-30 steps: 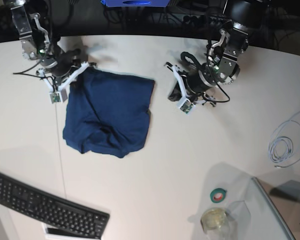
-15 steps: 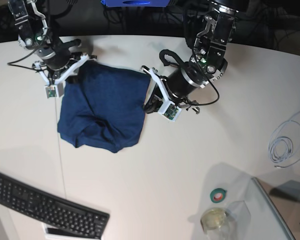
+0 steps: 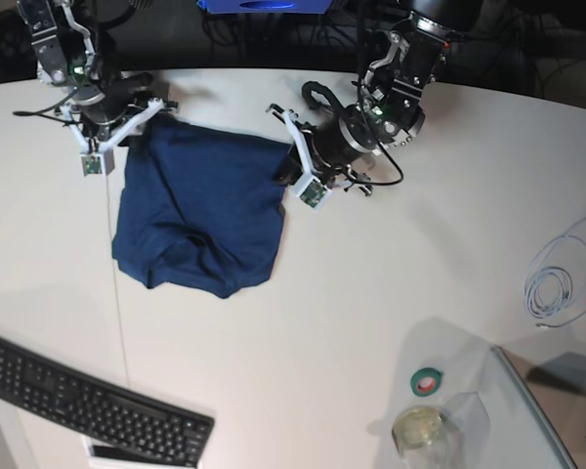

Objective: Layout the t-shirt on the table in an organized manner, then fold the t-shirt properly
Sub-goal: 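Smooth the shirt's edges with both grippers to square the stack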

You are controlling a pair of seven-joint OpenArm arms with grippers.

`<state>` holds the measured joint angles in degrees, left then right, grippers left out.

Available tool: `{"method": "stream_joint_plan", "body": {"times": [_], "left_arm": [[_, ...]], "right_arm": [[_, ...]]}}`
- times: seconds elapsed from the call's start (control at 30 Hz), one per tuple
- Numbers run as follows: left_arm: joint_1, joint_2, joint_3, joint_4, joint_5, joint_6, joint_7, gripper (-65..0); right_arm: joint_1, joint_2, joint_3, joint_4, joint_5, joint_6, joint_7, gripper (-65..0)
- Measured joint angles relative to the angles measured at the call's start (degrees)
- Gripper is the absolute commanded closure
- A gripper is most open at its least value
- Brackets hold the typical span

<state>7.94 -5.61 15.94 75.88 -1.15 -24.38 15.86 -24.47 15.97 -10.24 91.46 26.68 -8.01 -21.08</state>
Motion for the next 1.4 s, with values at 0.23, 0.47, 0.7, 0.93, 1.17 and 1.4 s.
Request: {"method": "stream_joint_plan", "body": {"times": [0.23,0.47,0.7,0.93,1.17,1.4], "left_arm": [[-1.1,-0.9,0.4,-5.1,-0.9,-0.1,-2.3,0.0],[-1.4,-0.9,0.0,-6.7,-1.7,-0.3,-3.1,0.0],[-1.4,-1.6,0.0,-6.7,-1.8,-0.5,-3.1,0.0],[-1.4,-2.1,-0.1,-6.5,-1.7,-0.7,-3.0,0.0],[-1.4,-2.4,-0.1,-6.5,-1.8,-0.7,-3.1,0.0],[-0.7,-3.5,-0.1,-2.2,-0.5,-0.6,0.3,0.0]], "right_arm": [[0.1,-0.1,0.0,0.0,0.1,0.0,0.5,-0.8],[0.0,-0.1,0.0,0.1,0.1,0.0,0.1,-7.8],[-0.5,0.0,0.0,3.7,0.3,0.0,0.0,-23.6],[1.7,-0.3,4.2,0.7,0.2,-0.1,0.1,-6.0],[1.2,-0.4,6.1,-0.8,0.3,-0.1,-0.4,-0.5],[0.8,-0.6,10.6,1.8,0.1,-0.2,-0.7,-0.8]]}}
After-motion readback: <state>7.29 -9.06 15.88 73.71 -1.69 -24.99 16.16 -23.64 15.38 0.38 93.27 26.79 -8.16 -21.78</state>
